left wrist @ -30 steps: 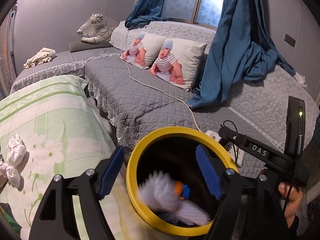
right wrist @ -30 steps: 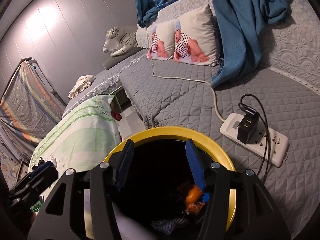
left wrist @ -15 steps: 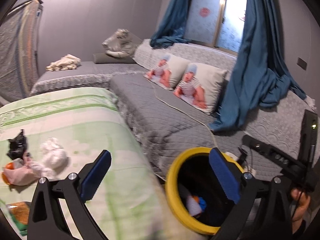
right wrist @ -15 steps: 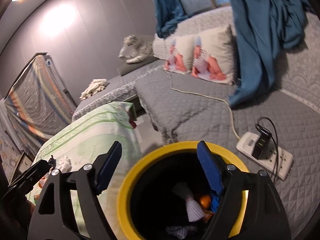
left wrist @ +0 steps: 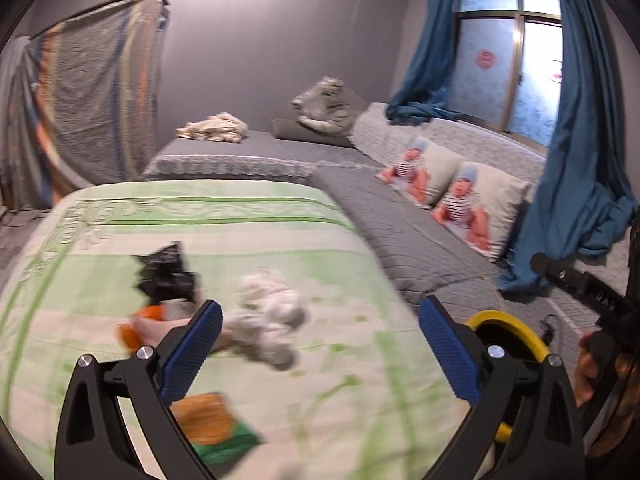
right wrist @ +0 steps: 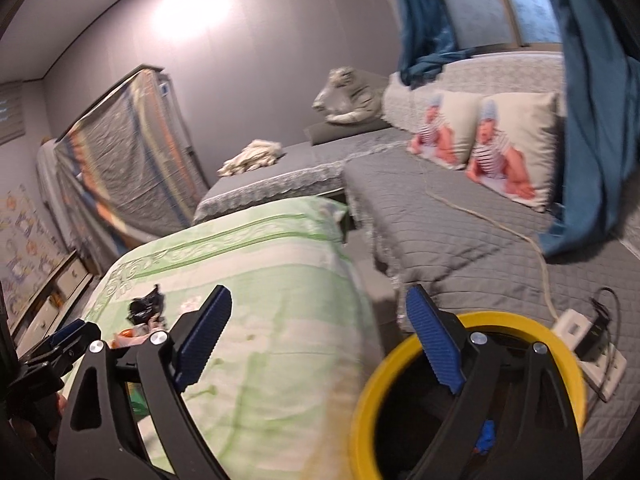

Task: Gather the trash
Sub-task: 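Move both tools back over the trash on the bed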

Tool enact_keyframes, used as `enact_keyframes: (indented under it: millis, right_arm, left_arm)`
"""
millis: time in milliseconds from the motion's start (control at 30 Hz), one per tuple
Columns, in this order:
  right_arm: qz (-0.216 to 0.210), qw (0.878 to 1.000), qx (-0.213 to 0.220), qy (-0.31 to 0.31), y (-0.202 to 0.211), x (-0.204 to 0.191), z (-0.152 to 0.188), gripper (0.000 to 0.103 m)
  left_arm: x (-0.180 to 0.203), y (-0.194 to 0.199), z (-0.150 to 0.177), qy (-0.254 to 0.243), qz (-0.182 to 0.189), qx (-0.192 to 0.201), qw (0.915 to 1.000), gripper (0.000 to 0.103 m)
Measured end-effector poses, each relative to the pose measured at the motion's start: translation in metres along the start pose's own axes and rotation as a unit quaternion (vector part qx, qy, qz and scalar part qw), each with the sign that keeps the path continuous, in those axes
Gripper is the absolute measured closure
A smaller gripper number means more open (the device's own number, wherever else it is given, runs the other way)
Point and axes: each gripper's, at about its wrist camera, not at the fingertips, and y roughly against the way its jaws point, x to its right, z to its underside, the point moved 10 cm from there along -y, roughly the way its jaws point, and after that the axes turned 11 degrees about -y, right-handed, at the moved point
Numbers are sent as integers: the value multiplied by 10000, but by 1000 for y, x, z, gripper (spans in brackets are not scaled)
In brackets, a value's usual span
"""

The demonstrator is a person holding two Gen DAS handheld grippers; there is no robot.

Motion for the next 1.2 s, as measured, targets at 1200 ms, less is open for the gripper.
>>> enact_keyframes:
  millis: [1200]
  right_arm:
    - [-801, 9573, -2362, 1462, -145, -155, 156, 38]
  left_arm:
    - [-71, -13, 110, 271, 239, -721, 9967, 8]
